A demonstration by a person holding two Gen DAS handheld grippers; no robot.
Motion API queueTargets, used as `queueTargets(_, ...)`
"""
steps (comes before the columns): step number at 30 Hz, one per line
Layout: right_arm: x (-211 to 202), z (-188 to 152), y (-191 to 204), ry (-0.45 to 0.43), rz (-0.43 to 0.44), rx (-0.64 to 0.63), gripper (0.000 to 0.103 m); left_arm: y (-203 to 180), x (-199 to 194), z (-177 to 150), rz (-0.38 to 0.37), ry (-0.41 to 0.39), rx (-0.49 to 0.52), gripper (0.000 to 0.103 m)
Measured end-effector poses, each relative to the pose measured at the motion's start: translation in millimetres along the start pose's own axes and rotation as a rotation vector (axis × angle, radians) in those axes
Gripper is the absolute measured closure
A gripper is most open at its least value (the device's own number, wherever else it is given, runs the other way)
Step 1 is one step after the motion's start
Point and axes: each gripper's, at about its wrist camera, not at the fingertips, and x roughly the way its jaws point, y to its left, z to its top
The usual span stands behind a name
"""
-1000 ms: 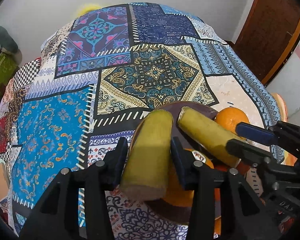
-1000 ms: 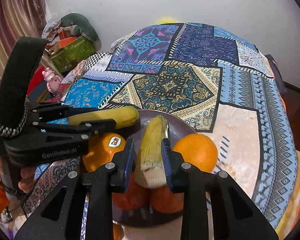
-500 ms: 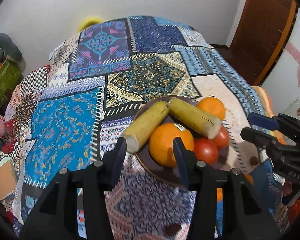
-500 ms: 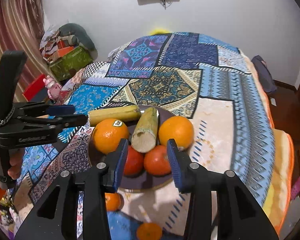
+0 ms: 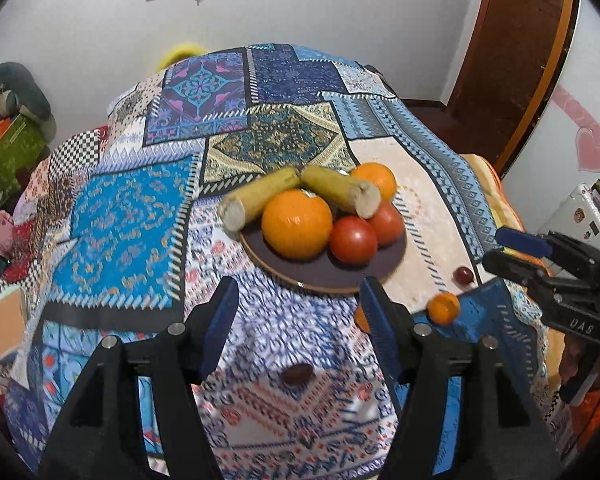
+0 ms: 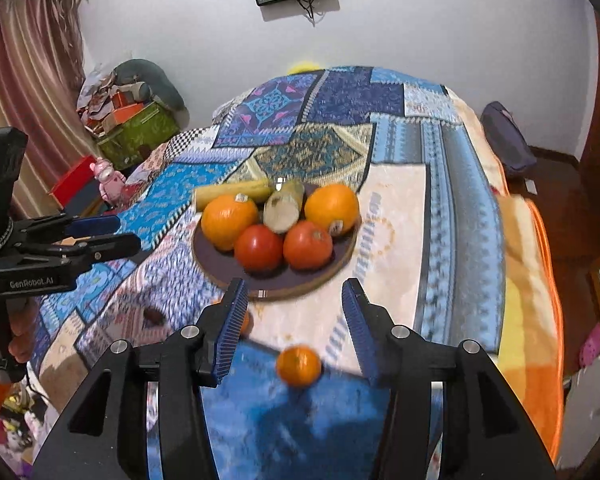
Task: Organize fruits
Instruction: 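Grasp a small mandarin with the right tool while the left tool grasps another mandarin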
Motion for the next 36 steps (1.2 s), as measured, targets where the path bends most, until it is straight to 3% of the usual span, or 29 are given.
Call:
queueTargets(5,3.2,-23.4,-0.3,0.04,0.017,0.022,0.057,-11.9,5.4,-20.2,0.007,0.022,0.014,0.038)
queueTargets(11,11.4,-39.4,0.0,0.068,0.02,0.035,0.057,-27.7,21.9,-34.2,-0.041,0.072,0.018,0.038)
queueTargets(22,39.5,-48.1,-2.2,0.129,0.038,0.04,0.057,-54.1,63.5,-34.8,-0.088,0.143,0.046,0.038)
queueTargets(27,45.4,-50.1,-1.0,0.143,0.036,0.018,0.059,-59.9,78.1,-29.9,-0.058,0.149,0.063,0.039)
queueTargets(32,50.7,-54.6,-4.5,0.153,0.04,0.024,0.069,-58.4,91.4,-28.0,-0.059,0.171,0.055,0.05)
queueTargets(36,51.0,-54.6,-6.1,0.147,0.046,0.027,0.07,-57.9,96.5,-27.0,-0.083,0.178,0.048,0.062)
